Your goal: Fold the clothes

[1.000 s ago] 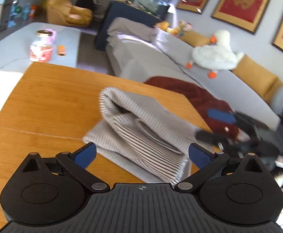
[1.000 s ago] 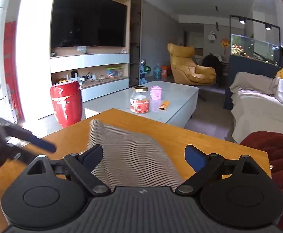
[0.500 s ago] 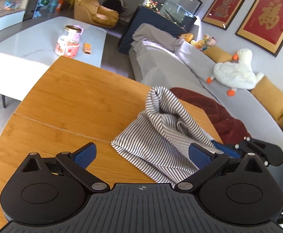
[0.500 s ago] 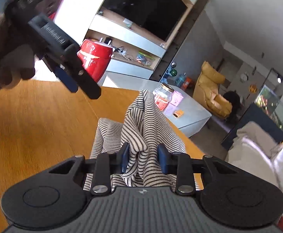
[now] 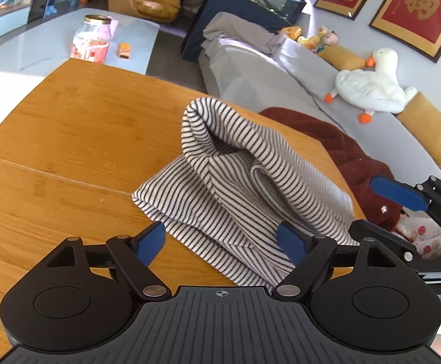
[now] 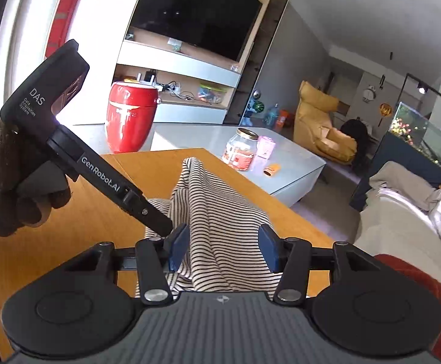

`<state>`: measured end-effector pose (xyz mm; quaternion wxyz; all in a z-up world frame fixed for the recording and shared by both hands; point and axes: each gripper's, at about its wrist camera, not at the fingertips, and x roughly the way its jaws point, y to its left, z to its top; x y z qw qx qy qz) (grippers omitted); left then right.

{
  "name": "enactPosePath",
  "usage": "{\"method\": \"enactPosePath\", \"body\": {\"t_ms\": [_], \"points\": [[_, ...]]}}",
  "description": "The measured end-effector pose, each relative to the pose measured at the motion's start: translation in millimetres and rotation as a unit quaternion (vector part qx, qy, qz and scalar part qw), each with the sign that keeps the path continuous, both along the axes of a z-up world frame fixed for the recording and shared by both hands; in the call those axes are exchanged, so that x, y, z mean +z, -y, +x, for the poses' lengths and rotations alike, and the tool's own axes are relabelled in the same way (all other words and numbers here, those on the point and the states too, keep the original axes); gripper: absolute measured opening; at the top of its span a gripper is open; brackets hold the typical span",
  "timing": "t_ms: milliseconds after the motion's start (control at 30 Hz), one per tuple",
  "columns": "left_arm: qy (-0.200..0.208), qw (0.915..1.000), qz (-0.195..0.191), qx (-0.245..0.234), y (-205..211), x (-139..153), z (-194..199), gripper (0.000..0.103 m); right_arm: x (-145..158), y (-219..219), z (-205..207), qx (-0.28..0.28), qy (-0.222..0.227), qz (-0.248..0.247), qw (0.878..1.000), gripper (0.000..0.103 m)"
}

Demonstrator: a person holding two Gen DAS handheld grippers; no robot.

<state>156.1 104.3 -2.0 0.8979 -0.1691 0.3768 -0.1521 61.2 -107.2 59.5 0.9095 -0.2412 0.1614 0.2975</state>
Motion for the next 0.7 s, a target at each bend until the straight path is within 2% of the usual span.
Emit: {"method": "enactPosePath", "body": {"t_ms": [133, 167, 200, 400, 433, 467, 600, 667, 700], "points": [[-0.013, 0.9999, 0.000, 0.005, 0, -8, 0, 0.086, -12, -9, 8, 0.005, -0.002, -0.022, 1.000, 0.049], [-0.011, 0.9999, 0.001, 0.005, -1, -8, -1, 0.086, -14, -11, 11, 0.005, -0.003, -0.026, 1.000, 0.042], [-0.009, 0.9999, 0.002, 0.005, -1, -7, 0, 0.086, -17, -12, 13, 0.006, -0.004, -0.031, 1.000, 0.041], [-0.010, 0.9999, -0.006, 0.000, -4, -9, 4, 0.088, -30, -23, 27, 0.011, -0.009, -0.058, 0.998, 0.041], [-0.010, 0.9999, -0.007, 0.000, -4, -9, 4, 0.088, -33, -25, 30, 0.012, -0.009, -0.062, 0.998, 0.043], [-0.011, 0.9999, -0.006, 0.001, -4, -9, 3, 0.087, -35, -26, 32, 0.013, -0.010, -0.067, 0.998, 0.050], [-0.008, 1.0000, -0.002, -0.001, -3, -9, 2, 0.087, -41, -31, 33, 0.012, -0.004, -0.079, 0.997, 0.053], [-0.008, 1.0000, -0.002, 0.000, -2, -9, 2, 0.088, -40, -33, 32, 0.007, 0.012, -0.102, 0.995, 0.054], [-0.007, 1.0000, -0.002, 0.000, -1, -9, 3, 0.089, -44, -35, 31, -0.003, 0.047, -0.134, 0.990, 0.054]]}}
